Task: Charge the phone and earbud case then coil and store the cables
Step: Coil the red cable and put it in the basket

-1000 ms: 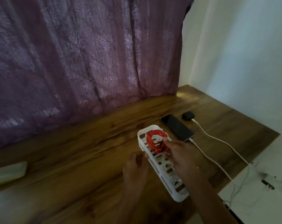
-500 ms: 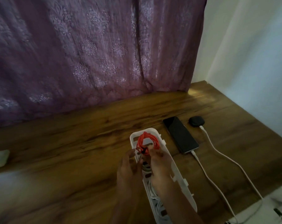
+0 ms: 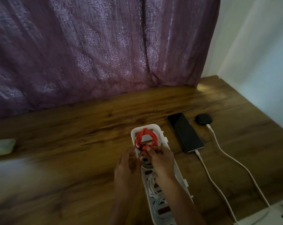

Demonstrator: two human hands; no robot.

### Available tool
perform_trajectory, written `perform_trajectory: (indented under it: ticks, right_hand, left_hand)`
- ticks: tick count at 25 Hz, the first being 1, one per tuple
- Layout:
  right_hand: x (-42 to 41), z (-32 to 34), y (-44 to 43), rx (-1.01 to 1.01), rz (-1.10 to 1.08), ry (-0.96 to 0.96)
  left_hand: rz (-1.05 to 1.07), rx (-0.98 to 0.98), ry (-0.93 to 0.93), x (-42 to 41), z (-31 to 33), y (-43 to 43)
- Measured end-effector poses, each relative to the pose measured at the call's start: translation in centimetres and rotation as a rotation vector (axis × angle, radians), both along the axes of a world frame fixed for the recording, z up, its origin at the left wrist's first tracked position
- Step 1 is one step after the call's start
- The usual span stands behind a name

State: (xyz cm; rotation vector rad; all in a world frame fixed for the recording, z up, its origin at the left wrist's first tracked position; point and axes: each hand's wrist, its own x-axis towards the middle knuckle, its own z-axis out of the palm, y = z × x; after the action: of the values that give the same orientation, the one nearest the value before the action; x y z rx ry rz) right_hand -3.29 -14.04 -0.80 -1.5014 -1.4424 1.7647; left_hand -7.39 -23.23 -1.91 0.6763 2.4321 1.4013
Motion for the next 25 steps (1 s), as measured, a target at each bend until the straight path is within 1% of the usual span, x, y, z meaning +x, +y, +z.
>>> perform_trajectory:
  ticks: [3, 5, 9, 12, 13, 14, 17, 18, 20, 22, 24, 25]
  right_hand:
    - [0.8, 0.8, 0.0, -0.011, 0.083, 0.046]
    - [1.0, 1.1, 0.0, -0.036, 0.091, 0.076]
    - [1.0, 1.8, 0.2, -0.084, 0.107, 0.062]
    - [1.1, 1.9, 0.0, -0.045, 0.156, 0.025]
    - [1.2, 1.9, -0.3, 0.024, 0.177, -0.03]
    - [1.3, 1.6, -0.5, 0.158, 0.213, -0.1]
    - [1.6, 1.9, -0.7, 0.7, 0.323, -0.318]
    - [1.4, 2.1, -0.4, 0.838, 0.363, -0.379]
    - [0.5, 2.3, 0.5, 0.976, 0.498, -0.47]
    - [-0.2, 2.0, 1.1, 1.047, 0.613, -0.529]
    - [-0.5, 1.4, 1.3, 1.094, 0.684, -0.572]
    - [-0.5, 1.2, 1.2, 1.083, 0.694, -0.579]
  left_hand:
    - [-0.007, 0.006, 0.021, 0.2, 0.2, -0.1]
    - [-0.016, -0.005, 0.034, 0.2, 0.2, -0.2]
    - [-0.042, 0.005, 0.026, 0.2, 0.2, -0.3]
    - [-0.066, 0.0, 0.0, 0.2, 0.4, -0.4]
    - [-0.071, -0.008, 0.002, 0.3, 0.4, -0.5]
    - [-0.074, -0.012, 0.004, 0.3, 0.5, -0.6]
    - [-0.082, -0.015, 0.007, 0.4, 0.5, -0.8]
    - [-0.085, -0.018, 0.005, 0.6, 0.7, -0.8]
    - [-0.087, -0.028, 0.026, 0.8, 0.7, -0.8]
    - [-0.087, -0.035, 0.022, 0.9, 0.8, -0.9]
    - [-0.089, -0.059, 0.01, 1.0, 0.7, -0.8]
    - [-0.087, -0.075, 0.012, 1.0, 0.6, -0.8]
